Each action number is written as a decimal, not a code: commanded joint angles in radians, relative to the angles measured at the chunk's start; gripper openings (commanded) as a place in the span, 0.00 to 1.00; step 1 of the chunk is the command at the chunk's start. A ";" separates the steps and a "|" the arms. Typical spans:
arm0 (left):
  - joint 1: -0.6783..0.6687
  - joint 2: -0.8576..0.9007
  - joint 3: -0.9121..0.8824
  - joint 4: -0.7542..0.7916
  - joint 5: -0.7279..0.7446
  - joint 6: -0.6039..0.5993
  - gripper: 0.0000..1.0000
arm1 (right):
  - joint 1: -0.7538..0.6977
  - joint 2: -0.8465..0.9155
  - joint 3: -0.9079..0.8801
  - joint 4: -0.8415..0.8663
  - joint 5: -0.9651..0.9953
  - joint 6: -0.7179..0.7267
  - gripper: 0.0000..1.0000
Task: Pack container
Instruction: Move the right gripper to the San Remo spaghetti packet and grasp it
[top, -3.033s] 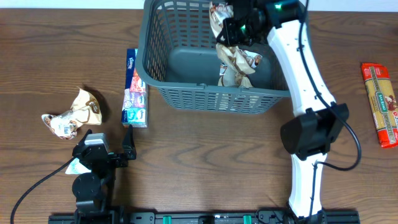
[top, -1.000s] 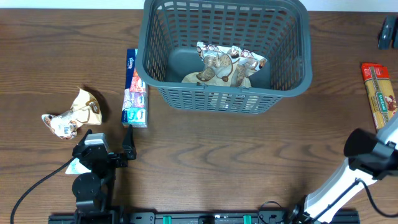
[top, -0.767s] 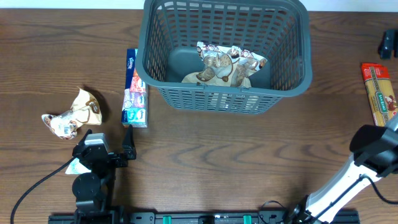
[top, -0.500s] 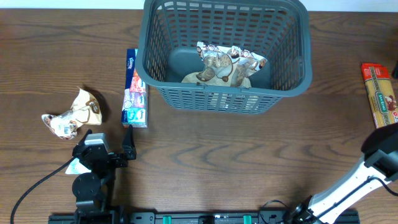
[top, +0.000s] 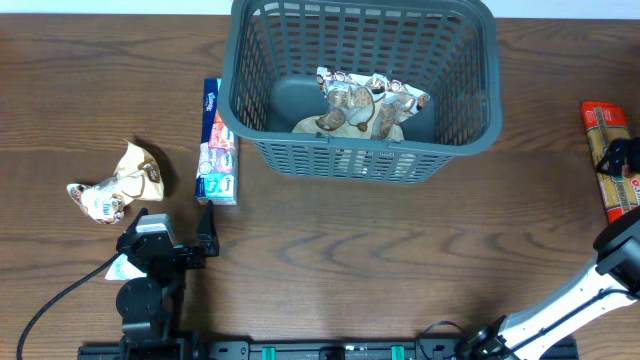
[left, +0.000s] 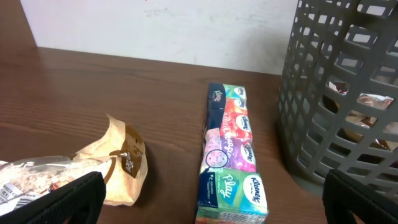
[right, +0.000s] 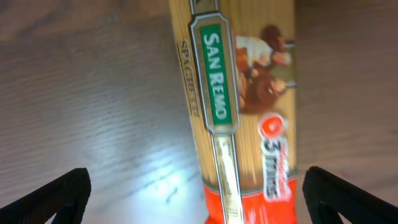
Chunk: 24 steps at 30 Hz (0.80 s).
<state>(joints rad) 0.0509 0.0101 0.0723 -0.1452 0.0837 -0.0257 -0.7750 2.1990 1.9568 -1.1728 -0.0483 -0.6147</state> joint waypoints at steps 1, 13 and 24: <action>0.005 -0.007 -0.029 -0.005 0.014 -0.002 0.99 | -0.003 0.003 -0.049 0.048 -0.020 -0.048 0.99; 0.005 -0.007 -0.029 -0.005 0.014 -0.002 0.99 | -0.007 0.028 -0.073 0.141 0.032 -0.113 0.99; 0.005 -0.007 -0.029 -0.005 0.014 -0.002 0.98 | -0.010 0.166 -0.073 0.222 0.007 -0.073 0.99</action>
<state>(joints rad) 0.0509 0.0101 0.0723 -0.1452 0.0837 -0.0261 -0.7761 2.3291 1.8885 -0.9649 -0.0265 -0.7113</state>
